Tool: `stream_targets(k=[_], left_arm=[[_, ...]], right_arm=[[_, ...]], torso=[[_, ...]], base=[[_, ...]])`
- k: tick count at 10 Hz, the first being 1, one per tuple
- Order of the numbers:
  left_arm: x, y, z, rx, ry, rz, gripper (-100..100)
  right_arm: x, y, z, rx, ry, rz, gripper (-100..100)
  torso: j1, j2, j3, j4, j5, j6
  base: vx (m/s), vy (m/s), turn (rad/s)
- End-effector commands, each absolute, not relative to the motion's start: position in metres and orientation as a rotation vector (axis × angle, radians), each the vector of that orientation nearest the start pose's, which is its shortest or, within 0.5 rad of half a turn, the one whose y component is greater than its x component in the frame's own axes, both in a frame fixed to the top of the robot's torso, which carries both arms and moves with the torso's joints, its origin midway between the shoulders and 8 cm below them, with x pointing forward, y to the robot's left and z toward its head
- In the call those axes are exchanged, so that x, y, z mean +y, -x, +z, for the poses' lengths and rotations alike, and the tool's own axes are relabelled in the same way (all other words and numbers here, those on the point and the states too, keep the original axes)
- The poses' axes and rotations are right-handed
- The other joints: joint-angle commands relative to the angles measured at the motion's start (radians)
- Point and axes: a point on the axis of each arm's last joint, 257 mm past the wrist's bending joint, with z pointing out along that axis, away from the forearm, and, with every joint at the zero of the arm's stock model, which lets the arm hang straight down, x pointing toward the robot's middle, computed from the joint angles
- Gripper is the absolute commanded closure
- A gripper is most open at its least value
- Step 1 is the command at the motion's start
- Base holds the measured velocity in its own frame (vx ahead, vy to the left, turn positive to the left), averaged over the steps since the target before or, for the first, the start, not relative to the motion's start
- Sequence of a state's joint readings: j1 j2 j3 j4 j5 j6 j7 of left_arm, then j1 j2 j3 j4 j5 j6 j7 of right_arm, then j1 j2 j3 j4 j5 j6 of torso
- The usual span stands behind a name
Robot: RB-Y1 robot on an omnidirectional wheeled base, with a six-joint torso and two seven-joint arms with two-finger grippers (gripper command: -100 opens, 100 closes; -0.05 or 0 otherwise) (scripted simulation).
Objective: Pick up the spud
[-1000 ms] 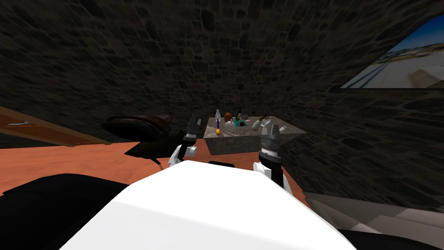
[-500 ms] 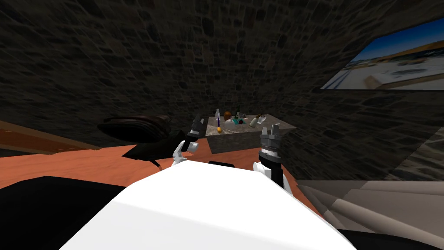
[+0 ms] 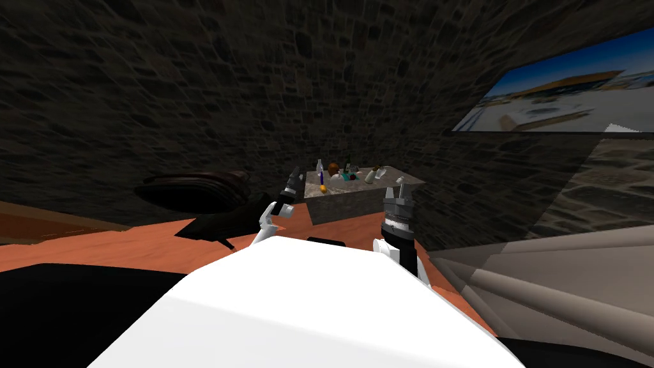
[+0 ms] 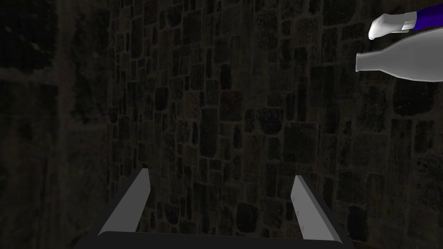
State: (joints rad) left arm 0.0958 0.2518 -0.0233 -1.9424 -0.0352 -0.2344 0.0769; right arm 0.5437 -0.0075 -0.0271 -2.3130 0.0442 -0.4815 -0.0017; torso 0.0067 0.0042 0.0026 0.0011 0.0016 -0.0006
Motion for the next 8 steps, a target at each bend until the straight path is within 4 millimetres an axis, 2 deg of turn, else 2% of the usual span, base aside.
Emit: stream_targets(k=[1,2,3,4,5,8], left_arm=[[0.238,-0.501,-0.038,1.028,0.669,-1.308,-100],[0.239,-0.503,-0.042,1.038,0.682,-1.300,-100],[0.238,-0.519,-0.047,1.073,0.696,-1.285,-100],[0.238,-0.520,-0.050,1.082,0.707,-1.278,-100],[0.238,-0.535,-0.055,1.114,0.719,-1.264,-100],[0.239,-0.554,-0.067,1.174,0.763,-1.228,-100]], right_arm=[[-0.286,-0.337,0.022,0.660,-0.641,1.228,0],[-0.286,-0.337,0.022,0.660,-0.641,1.228,0],[-0.286,-0.337,0.022,0.660,-0.641,1.228,0],[-0.286,-0.337,0.022,0.660,-0.641,1.228,0],[-0.286,-0.337,0.022,0.660,-0.641,1.228,0],[-0.286,-0.337,0.022,0.660,-0.641,1.228,0]], torso=[[0.000,0.000,0.000,0.000,0.000,0.000],[0.001,0.001,0.000,0.000,0.000,0.001],[0.000,0.000,0.000,0.000,0.000,0.000],[0.000,0.000,0.000,0.000,0.000,0.001],[-0.001,-0.001,-0.001,0.000,0.000,0.000],[0.000,0.000,0.000,0.000,0.000,0.001]], base=[[-0.097,0.103,-0.135],[-0.087,0.078,-0.091],[-0.085,0.073,-0.162],[-0.070,0.068,-0.098],[-0.077,0.077,-0.171],[-0.078,0.076,-0.123]])
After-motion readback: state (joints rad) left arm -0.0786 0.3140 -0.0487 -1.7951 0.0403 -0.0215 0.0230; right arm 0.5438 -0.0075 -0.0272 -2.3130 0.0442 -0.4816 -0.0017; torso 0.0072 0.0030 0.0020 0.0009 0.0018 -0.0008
